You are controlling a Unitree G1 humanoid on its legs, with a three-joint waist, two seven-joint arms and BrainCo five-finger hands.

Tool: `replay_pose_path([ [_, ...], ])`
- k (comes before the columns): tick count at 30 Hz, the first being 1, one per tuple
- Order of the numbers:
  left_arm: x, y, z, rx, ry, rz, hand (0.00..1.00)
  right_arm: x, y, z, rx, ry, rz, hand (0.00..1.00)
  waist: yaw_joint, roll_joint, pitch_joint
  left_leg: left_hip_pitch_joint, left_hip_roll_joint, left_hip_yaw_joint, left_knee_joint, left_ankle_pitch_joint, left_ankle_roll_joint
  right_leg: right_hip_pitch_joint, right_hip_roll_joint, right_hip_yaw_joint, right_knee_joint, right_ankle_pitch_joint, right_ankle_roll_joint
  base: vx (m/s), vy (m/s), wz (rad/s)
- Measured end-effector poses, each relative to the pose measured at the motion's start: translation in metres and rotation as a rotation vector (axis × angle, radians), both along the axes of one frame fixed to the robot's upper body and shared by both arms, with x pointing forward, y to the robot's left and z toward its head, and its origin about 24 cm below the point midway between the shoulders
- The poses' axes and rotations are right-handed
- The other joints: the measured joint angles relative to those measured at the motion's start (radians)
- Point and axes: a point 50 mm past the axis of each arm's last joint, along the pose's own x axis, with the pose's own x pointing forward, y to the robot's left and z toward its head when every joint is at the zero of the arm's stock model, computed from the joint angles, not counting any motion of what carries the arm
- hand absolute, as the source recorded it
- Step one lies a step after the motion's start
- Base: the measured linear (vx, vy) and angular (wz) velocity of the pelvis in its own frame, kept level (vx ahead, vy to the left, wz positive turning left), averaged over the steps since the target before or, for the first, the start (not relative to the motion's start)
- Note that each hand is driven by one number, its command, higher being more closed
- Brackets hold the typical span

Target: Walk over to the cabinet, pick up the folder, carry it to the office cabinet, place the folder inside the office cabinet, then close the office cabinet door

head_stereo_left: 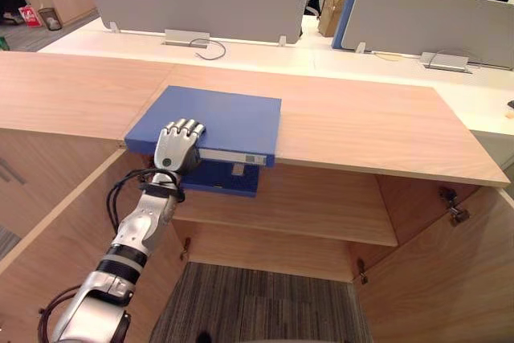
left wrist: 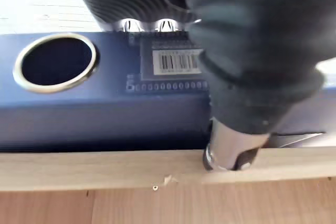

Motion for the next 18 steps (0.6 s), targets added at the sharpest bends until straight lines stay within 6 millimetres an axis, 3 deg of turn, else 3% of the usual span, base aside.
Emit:
replay_pose_path([
  [5,-0.006,-0.017,0.014,-0.020,-0.075,-0.073,1.00,0.000,0.000,0.000,-0.001,0.001,-0.001,0.00,-0.005,0.000,0.001,0.000,-0.004,0.000,0.000,-0.003,0.003,0.000,-0.004,0.000,-0.002,0.000,0.000,0.00,0.000,0.00],
  [9,-0.029,-0.045,0.013,-0.186,-0.087,-0.169,1.00,0.000,0.000,0.000,-0.003,0.002,-0.001,0.00,-0.004,0.000,0.002,-0.003,-0.011,0.000,0.000,-0.006,0.007,-0.001,-0.012,0.000,-0.006,0.000,0.000,0.00,0.000,0.00],
  [11,-0.048,-0.063,0.019,-0.429,-0.079,-0.290,1.00,-0.001,0.000,0.000,-0.006,0.008,-0.004,0.00,0.002,-0.001,0.003,-0.004,-0.013,0.000,0.000,-0.008,0.007,-0.001,-0.013,0.000,-0.009,0.000,0.000,0.00,0.000,0.00],
  [13,-0.056,-0.066,0.026,-0.606,-0.057,-0.369,1.00,-0.003,-0.001,-0.001,-0.008,0.017,-0.007,0.00,0.002,0.000,0.003,-0.003,-0.012,0.000,0.000,-0.009,0.007,-0.001,-0.012,0.000,-0.009,0.000,0.000,0.00,0.000,0.00],
  [16,-0.061,-0.054,0.038,-1.022,0.009,-0.517,1.00,-0.004,-0.001,-0.001,-0.009,0.019,-0.012,0.00,0.001,0.004,0.000,0.001,-0.008,0.001,0.001,-0.007,0.006,0.003,-0.008,0.001,-0.005,0.000,0.000,0.00,0.000,0.00],
  [18,-0.068,-0.032,0.029,-1.492,0.079,-0.612,1.00,-0.007,-0.002,-0.001,-0.005,0.025,-0.040,0.00,0.002,0.010,-0.005,0.001,-0.005,0.005,0.001,-0.005,0.005,-0.007,-0.007,0.003,0.011,0.001,0.000,0.00,-0.001,-0.03],
])
